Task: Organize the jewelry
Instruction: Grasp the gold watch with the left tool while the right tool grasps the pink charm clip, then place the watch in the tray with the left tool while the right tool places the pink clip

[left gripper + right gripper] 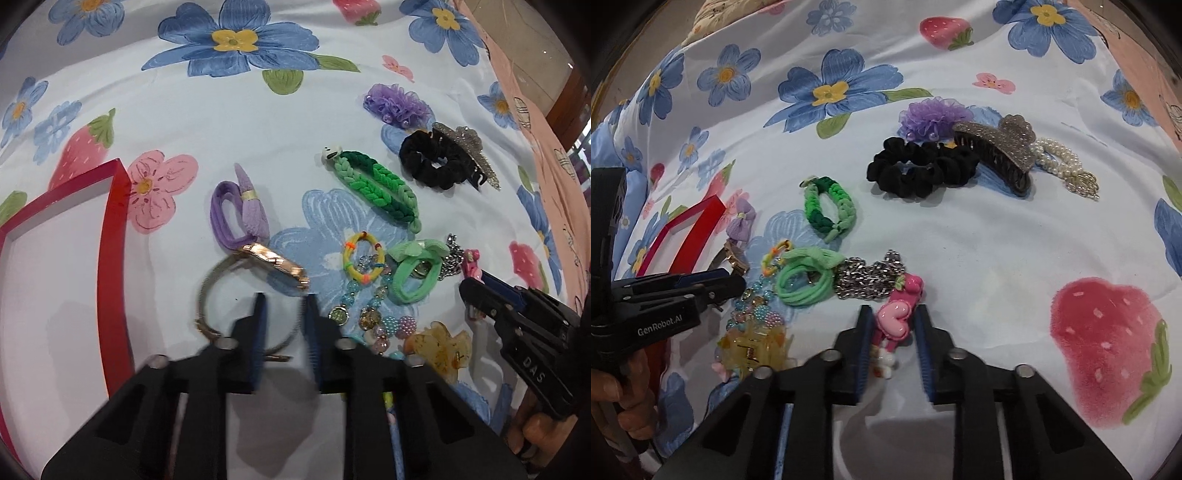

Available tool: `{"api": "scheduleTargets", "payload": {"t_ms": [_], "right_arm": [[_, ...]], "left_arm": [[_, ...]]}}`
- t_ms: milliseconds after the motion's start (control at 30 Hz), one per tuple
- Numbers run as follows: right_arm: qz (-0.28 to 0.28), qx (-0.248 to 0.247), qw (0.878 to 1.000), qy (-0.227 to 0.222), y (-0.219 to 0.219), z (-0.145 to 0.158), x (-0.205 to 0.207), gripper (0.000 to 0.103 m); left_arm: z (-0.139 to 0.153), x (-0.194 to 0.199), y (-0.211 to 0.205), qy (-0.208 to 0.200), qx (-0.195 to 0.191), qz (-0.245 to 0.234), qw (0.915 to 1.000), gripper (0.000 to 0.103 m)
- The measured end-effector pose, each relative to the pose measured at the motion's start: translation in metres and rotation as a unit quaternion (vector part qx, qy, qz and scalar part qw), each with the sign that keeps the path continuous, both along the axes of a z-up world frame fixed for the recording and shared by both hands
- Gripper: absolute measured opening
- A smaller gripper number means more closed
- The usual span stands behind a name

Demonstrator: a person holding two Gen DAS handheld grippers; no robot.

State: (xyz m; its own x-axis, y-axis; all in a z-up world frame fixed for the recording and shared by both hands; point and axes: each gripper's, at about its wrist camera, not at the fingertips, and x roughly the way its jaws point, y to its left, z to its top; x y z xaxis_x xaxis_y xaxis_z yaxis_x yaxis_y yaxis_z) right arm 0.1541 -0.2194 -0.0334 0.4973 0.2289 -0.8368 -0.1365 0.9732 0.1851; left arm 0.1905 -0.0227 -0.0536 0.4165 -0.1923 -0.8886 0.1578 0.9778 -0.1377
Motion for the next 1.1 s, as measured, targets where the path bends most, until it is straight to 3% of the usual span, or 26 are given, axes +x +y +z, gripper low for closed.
{"api": "scheduleTargets", "payload": {"t_ms": [200,567,867,1100], "right_arm": [[-0.004,0.012,1.0,-0.01,-0.005,0.008,-0.002,0.018],[0.015,0.052,0.997,-0.058,0.004,0.054,-0.012,0.018],[0.075,0.078,0.992,-0.064,0.052,0.072,-0.017,0.018],[0.13,0.09,0.986,-0.056,0.104,0.072,-0.018,0.018]], "left_arm": [[0.009,-0.008,-0.002,-0.018,-0.001,-0.011,0.9998,0.001],[0.049,-0.042,0.023,-0.058,-0.067,-0.007,0.9961,0.001],[0.08,-0.074,0.073,-0.092,-0.078,0.025,0.9924,0.001],[0.081,-0.081,0.118,-0.095,-0.069,0.069,0.9907,0.001]]}}
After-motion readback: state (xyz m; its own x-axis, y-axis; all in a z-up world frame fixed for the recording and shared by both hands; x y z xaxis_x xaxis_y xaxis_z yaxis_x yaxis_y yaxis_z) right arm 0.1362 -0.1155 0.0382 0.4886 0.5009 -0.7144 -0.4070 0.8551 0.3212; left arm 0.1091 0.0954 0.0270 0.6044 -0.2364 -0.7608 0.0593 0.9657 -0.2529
